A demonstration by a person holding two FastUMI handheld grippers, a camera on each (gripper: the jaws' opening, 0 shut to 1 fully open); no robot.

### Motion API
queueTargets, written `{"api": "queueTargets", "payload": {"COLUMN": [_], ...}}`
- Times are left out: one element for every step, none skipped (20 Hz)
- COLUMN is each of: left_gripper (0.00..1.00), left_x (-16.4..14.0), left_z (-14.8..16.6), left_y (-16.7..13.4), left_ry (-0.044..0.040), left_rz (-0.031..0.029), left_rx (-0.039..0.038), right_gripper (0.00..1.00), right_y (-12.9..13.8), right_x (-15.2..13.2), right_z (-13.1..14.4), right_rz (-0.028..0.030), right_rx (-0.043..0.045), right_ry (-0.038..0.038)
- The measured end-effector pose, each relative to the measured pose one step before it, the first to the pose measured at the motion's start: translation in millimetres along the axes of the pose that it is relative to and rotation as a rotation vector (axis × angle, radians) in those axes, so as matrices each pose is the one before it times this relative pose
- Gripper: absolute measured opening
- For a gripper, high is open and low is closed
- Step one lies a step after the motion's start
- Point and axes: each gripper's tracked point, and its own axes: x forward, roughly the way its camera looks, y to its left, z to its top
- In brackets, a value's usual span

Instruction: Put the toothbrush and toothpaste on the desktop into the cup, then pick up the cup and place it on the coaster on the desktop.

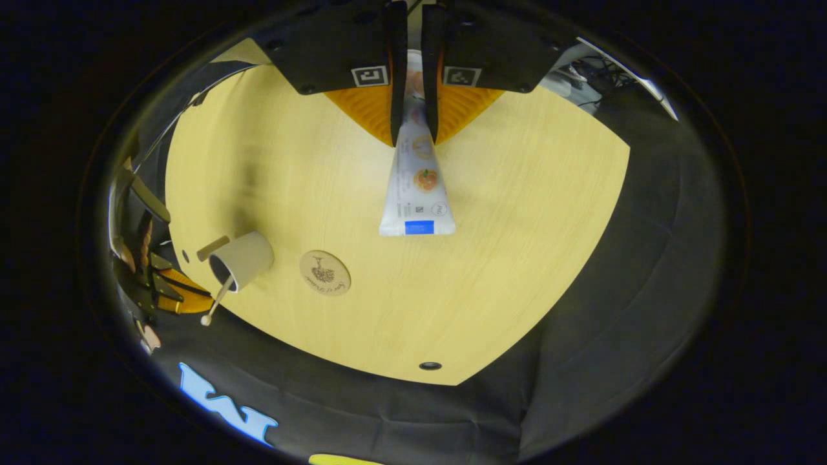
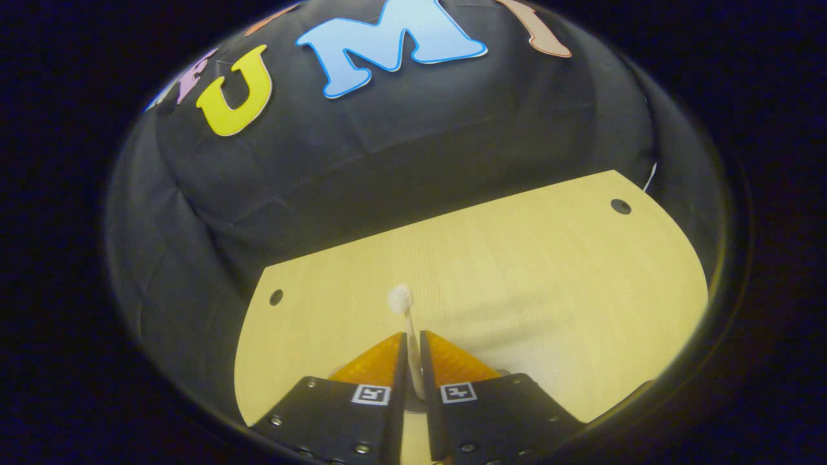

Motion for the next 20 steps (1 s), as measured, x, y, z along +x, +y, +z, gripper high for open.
{"api": "queueTargets", "payload": {"left_gripper": [0.17, 0.17, 0.17, 0.14, 0.14, 0.17, 0.17, 0.17, 0.17, 0.14, 0.17, 0.14, 0.14, 0.17, 0.17, 0.17, 0.14, 0.17, 0.17, 0.17], "left_x": [-1.15, 0.52, -0.6, -1.52, -1.53, -2.35, -1.87, 0.01, 1.32, 6.43, -0.62, -1.2, 0.04, 1.85, 4.14, 2.46, 2.25, 3.85, 4.57, 3.75], "left_z": [1.73, 0.43, 2.24, 2.33, 2.62, 4.4, 6.51, 6.24, 2.89, 7.82, 4.25, 5.15, 5.95, 6.21, 6.13, 6.18, 6.86, 6.64, 6.05, 6.42], "left_y": [-1.23, -0.57, -0.23, -0.94, -1.31, -3.28, -3.49, -6.03, -5.17, -10.17, -10.85, -4.93, -3.58, -4.15, -5.74, -6.33, -7.96, -7.88, -10.66, -10.91], "left_ry": [-0.00361, -0.00463, -0.00795, -0.00649, -0.00678, -0.01257, -0.00939, -0.01332, -0.00535, -0.009, -0.00712, -0.00536, -0.00348, -0.00456, -0.00545, -0.00618, -0.00519, -0.00569, -0.00724, -0.00622], "left_rz": [-0.00306, -0.00362, -0.00205, -0.00405, -0.00573, -0.01984, -0.02045, -0.02813, -0.00983, -0.01352, -0.01717, -0.00919, -0.00846, -0.00778, -0.00827, -0.01113, -0.01319, -0.01709, -0.02265, -0.03049], "left_rx": [0.00104, 0.00407, 0.01047, 0.0068, 0.00519, 0.00699, 0.00315, 0.00669, 0.00819, 0.01918, 0.02246, 0.0134, 0.01413, 0.01465, 0.01416, 0.01394, 0.0118, 0.01003, 0.00919, 0.01216], "right_gripper": [0.19, 0.28, 0.19, 0.28, 0.19, 0.28, 0.28, 0.28, 0.28, 0.28, 0.28, 0.28, 0.28, 0.28, 0.28, 0.28, 0.28, 0.28, 0.28, 0.28], "right_y": [-0.42, -1.44, -1.6, -2.15, -2.05, -2.12, -3.07, -5.48, -4.61, -10.74, -10.17, -10.64, -8.7, -9.38, -8.78, -8.87, -10.18, -7.93, -9.09, -9.04], "right_x": [-3.43, -2.96, -3.79, -5.6, -3.89, -6.85, -5.03, -9.09, -5.77, -9.66, -7.45, -8.16, -5.25, -6.02, -5.73, -5.51, -6.04, -5.06, -4.19, -3.08], "right_z": [-3.08, -1.0, -1.81, -1.91, -0.67, -0.25, -0.71, -1.62, -1.74, -5.69, -5.19, -5.79, -6.37, -5.02, -5.65, -5.54, -7.39, -5.15, -5.04, -4.57], "right_rz": [-0.00024, 0.00004, 0.00237, 0.00344, 0.0022, 0.0038, 0.00122, -0.0015, 0.00036, -0.00745, -0.0099, -0.01172, -0.01085, -0.01212, -0.00885, -0.00787, -0.01001, -0.00968, -0.01072, -0.01309], "right_rx": [0.00073, 0.00267, 0.00551, 0.00938, 0.00715, 0.00809, 0.00455, 0.00847, 0.00679, 0.01141, 0.01041, 0.01177, 0.00791, 0.0081, 0.01182, 0.01379, 0.01427, 0.01101, 0.01216, 0.01229], "right_ry": [0.00552, 0.00075, -0.00035, 0.00204, 0.00215, -0.00225, -0.00169, -0.00416, -0.00368, 0.0032, 0.00296, 0.00277, 0.00559, 0.00439, 0.00254, 0.00564, 0.00651, 0.00384, 0.00298, 0.00401]}}
